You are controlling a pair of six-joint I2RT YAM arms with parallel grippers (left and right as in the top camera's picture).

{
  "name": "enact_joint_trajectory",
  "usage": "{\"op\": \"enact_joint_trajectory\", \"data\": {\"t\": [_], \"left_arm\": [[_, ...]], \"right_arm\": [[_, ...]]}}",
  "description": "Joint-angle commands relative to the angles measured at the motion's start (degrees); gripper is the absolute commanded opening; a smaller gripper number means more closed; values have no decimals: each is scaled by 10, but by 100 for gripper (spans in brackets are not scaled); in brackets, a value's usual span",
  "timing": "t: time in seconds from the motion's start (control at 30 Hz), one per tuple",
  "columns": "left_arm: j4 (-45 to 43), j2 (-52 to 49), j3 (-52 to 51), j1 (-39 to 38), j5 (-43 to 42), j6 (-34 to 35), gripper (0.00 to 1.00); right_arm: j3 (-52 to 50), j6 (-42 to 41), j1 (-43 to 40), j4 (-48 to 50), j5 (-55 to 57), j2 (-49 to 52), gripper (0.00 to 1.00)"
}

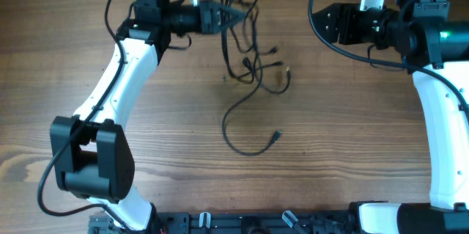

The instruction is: Untangle cables

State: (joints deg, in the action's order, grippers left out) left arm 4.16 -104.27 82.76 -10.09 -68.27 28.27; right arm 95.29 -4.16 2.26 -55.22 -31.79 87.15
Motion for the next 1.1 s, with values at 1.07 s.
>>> {"op": "enact_joint_trajectory", "data": {"t": [1.07], "left_arm": [[-252,8,9,-26,-77,537,4]], "right_arm": [[-3,-7,163,128,13,195,32]]}}
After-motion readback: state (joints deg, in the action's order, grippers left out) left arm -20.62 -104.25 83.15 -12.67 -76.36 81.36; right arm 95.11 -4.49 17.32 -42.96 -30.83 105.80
